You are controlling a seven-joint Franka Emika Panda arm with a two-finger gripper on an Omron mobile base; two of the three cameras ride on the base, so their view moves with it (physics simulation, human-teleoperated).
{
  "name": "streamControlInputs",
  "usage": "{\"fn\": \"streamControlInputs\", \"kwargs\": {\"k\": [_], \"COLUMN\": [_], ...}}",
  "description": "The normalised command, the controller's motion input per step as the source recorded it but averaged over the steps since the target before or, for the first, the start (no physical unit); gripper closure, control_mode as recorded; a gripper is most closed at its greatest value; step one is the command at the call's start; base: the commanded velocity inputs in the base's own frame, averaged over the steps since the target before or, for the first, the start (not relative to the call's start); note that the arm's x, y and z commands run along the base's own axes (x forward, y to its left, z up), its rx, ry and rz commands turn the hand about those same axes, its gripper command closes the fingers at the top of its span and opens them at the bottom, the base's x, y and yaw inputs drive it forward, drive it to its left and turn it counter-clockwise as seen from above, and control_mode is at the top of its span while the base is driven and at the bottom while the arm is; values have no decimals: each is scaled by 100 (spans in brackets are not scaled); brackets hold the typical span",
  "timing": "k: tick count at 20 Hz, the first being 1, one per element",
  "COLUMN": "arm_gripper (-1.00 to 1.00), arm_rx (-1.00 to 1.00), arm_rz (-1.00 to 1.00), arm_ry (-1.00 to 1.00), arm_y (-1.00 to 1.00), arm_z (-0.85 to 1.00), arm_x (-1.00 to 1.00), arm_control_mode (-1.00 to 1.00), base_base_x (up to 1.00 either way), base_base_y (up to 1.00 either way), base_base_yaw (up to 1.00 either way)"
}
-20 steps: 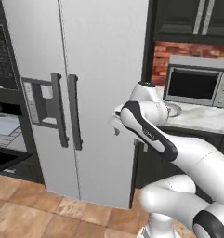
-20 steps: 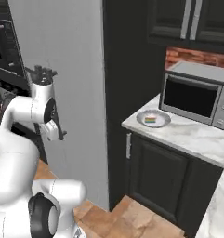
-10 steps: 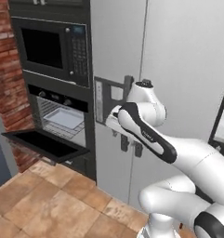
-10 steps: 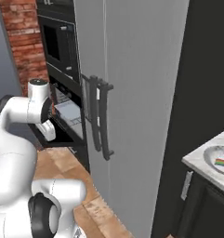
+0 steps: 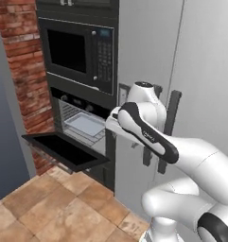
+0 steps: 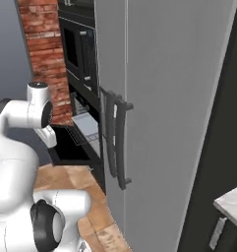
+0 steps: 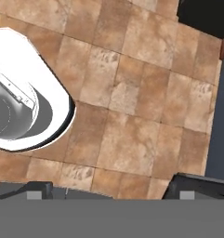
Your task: Take the baked cake out of the oven and place it on the plate for cooling. Then close the oven door.
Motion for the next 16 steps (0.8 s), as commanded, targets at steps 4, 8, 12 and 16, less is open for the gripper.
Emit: {"fn": "streamControlInputs", "kwargs": {"k": [4, 8, 12, 16], "arm_gripper": [-100, -100, -100, -100], "arm_rx": [0, 0, 0, 0], "arm_rz": [0, 0, 0, 0], "arm_ry": [0, 0, 0, 0], "arm_y": [0, 0, 0, 0], "arm_z": [0, 0, 0, 0], "arm_x": [0, 0, 0, 0], "arm_control_mode": [100, 100, 100, 100], "base_base_x": [57, 62, 50, 40], "base_base_y": [24, 24, 17, -1], "base_base_yaw": [20, 18, 20, 22]}}
